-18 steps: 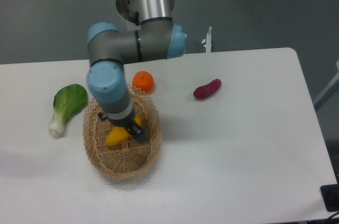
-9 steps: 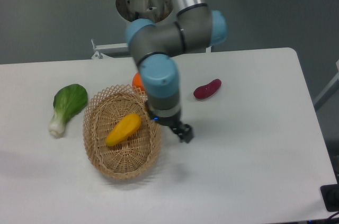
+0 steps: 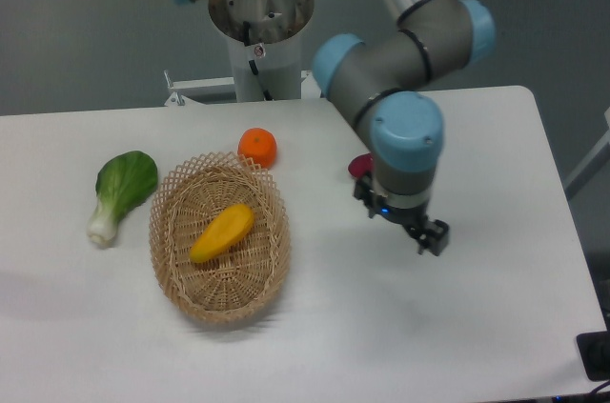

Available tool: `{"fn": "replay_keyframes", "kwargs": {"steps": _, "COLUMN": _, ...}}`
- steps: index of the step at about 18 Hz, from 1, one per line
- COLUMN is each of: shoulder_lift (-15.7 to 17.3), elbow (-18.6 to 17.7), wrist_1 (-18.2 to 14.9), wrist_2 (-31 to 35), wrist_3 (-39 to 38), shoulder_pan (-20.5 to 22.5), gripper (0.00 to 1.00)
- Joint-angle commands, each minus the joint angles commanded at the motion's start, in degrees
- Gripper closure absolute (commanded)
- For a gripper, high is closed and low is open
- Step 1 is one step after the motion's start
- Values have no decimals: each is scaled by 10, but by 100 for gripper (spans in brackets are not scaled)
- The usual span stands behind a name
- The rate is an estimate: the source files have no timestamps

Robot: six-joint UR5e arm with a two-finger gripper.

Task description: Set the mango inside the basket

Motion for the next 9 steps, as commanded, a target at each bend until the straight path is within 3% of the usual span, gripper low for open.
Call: {"fn": "replay_keyframes", "kwargs": {"steps": 9, "shoulder_lift": -26, "elbow": 43, "wrist_1": -1, "wrist_2": -8, "wrist_3": 55, "shoulder_pan": 69, "gripper": 0}}
